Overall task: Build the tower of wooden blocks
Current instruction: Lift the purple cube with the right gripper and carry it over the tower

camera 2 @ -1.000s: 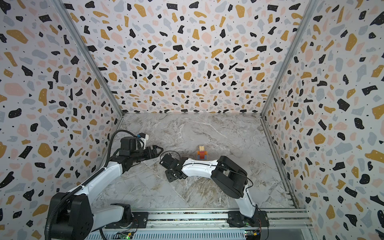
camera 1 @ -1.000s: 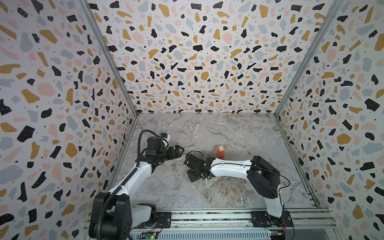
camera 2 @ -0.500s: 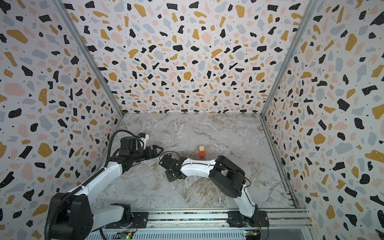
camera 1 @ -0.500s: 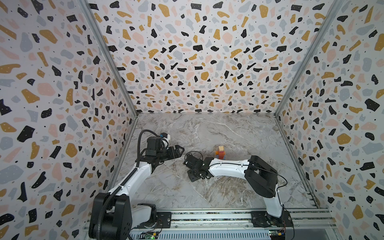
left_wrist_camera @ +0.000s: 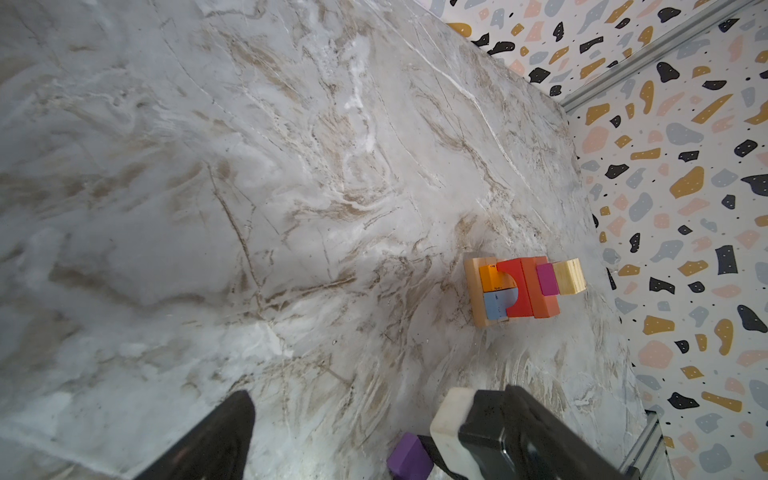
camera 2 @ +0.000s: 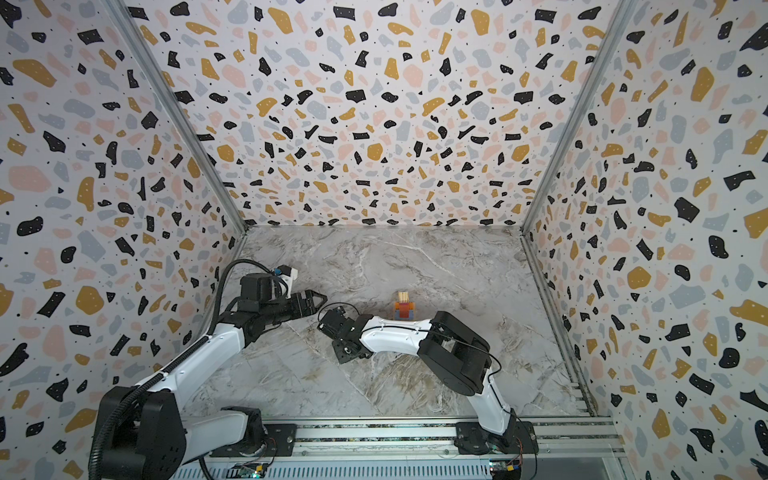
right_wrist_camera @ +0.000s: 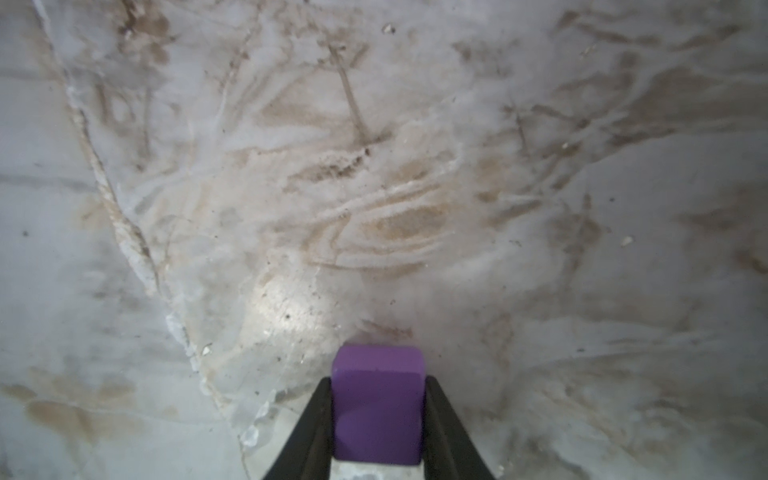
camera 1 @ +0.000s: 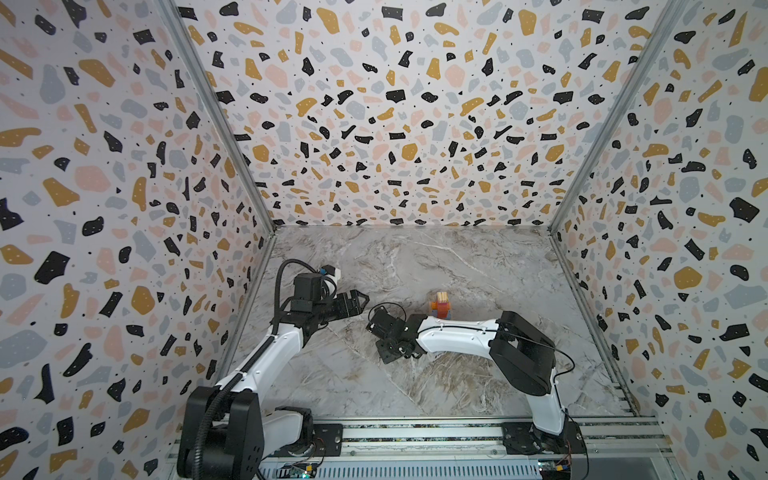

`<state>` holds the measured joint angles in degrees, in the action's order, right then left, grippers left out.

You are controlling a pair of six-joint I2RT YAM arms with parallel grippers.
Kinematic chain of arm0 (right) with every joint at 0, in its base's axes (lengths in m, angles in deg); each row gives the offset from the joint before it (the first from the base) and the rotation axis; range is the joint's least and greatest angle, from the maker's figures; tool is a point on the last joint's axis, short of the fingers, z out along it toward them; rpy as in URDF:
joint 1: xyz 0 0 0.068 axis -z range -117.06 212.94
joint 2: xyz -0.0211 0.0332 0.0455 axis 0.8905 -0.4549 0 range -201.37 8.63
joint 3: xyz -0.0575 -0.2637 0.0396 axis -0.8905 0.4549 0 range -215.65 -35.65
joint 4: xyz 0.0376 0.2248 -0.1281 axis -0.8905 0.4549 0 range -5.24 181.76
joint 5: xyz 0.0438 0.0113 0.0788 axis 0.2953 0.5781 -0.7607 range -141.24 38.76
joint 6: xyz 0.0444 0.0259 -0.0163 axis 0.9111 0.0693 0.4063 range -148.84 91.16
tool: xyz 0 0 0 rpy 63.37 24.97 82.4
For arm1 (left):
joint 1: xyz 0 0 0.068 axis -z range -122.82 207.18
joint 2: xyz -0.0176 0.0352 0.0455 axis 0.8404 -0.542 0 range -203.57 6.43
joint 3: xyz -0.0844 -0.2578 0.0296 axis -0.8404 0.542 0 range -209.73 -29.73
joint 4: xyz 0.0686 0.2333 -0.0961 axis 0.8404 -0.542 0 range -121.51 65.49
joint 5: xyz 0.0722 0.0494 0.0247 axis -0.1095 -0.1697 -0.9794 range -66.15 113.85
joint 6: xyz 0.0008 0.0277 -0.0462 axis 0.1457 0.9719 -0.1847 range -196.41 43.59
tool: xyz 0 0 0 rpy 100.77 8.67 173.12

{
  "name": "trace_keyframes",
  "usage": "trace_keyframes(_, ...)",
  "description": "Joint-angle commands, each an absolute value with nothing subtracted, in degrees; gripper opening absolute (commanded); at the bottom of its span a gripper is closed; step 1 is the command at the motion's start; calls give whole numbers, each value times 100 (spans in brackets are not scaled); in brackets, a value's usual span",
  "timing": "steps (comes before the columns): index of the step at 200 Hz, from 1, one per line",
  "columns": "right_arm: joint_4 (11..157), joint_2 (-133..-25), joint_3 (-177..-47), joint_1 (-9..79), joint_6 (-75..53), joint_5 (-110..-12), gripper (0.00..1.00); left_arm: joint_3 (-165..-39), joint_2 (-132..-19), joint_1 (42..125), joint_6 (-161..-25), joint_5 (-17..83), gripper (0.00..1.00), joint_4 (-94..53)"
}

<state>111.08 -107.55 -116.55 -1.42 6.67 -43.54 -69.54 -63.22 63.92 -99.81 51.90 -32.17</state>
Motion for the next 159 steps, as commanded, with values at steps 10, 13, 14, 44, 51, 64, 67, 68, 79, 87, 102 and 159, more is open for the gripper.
trace_keyframes(10, 11703, -10486, -12063, -104, 785, -4047, 27, -6990, -6265, 6351, -10005, 5312, 94, -3034)
trace_keyframes(13, 11754, -10470, -12088, -92, 794, -4032, 26, -6990, -6261, 6351, -10011, 5324, 94, -3032)
trace_keyframes(14, 11776, -10463, -12098, -85, 796, -4029, 26, -6990, -6267, 6351, -10012, 5327, 94, -3032)
trace_keyframes(44, 12197, -10316, -12318, 79, 834, -3956, 23, -6965, -6279, 6357, -10027, 5364, 94, -2996)
trace_keyframes(51, 12272, -10269, -12360, 127, 834, -3957, 22, -6963, -6283, 6360, -10038, 5377, 94, -2987)
trace_keyframes(64, 12354, -10132, -12388, 217, 825, -3949, 22, -6963, -6283, 6381, -10040, 5387, 94, -2981)
trace_keyframes(67, 12360, -10098, -12385, 237, 818, -3955, 23, -6963, -6283, 6384, -10041, 5383, 94, -2979)
trace_keyframes(68, 12364, -10080, -12378, 242, 813, -3955, 22, -6963, -6283, 6385, -10041, 5387, 94, -2978)
trace_keyframes(79, 12401, -9948, -12393, 328, 774, -3947, 23, -6955, -6283, 6403, -10036, 5383, 94, -2978)
trace_keyframes(87, 12472, -9873, -12416, 412, 763, -3947, 23, -6955, -6283, 6408, -10032, 5384, 94, -2984)
trace_keyframes(102, 12639, -9752, -12493, 576, 738, -3983, 24, -6955, -6283, 6430, -10031, 5383, 94, -2978)
trace_keyframes(159, 13229, -9403, -12875, 1212, 598, -3973, 25, -6963, -6311, 6465, -10023, 5384, 94, -2970)
